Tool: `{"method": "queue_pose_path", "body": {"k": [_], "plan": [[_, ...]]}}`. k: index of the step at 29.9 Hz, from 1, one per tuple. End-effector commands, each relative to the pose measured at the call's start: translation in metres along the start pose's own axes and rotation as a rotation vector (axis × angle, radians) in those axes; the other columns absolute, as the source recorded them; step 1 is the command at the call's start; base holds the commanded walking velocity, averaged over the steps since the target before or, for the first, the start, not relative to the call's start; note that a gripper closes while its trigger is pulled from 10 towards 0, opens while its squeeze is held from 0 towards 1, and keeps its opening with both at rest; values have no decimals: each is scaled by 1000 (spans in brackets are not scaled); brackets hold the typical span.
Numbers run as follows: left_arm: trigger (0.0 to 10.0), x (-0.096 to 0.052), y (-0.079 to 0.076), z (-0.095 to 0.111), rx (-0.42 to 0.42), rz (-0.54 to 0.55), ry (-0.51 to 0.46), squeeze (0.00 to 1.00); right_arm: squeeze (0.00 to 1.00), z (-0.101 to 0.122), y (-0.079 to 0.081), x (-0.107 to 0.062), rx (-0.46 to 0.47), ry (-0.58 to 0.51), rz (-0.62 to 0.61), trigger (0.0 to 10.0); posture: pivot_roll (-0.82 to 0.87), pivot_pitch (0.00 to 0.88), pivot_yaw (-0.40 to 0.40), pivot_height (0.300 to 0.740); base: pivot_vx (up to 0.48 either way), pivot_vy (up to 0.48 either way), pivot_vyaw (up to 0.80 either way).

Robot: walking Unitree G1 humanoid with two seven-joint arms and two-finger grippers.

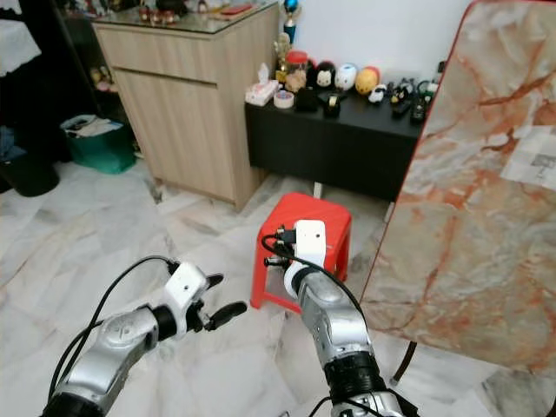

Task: Hang keys on a hook

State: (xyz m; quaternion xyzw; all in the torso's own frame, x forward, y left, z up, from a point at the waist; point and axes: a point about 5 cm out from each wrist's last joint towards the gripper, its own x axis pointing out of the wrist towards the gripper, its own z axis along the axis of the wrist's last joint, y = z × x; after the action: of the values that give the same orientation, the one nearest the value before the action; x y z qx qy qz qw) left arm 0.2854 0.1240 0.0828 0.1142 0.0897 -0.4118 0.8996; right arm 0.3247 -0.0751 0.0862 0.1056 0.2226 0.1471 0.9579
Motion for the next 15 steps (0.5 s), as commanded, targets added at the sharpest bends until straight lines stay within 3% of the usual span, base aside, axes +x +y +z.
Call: {"method": "queue_pose_path", "body": {"k": [1, 10, 15], "plan": [[10000, 4, -5, -3, 17, -38, 33, 0, 0, 15, 8, 0, 0, -30, 30, 10000, 55, 0, -30, 724, 0, 0, 0], [10000, 19, -14, -1, 19, -58, 34, 0, 0, 24, 20, -3, 25, -22, 53, 10000, 41, 0, -27, 724, 0, 0, 0], [10000, 21, -17, -3, 13, -52, 37, 0, 0, 27, 23, -5, 31, -21, 62, 10000, 36, 0, -27, 724, 0, 0, 0]]}}
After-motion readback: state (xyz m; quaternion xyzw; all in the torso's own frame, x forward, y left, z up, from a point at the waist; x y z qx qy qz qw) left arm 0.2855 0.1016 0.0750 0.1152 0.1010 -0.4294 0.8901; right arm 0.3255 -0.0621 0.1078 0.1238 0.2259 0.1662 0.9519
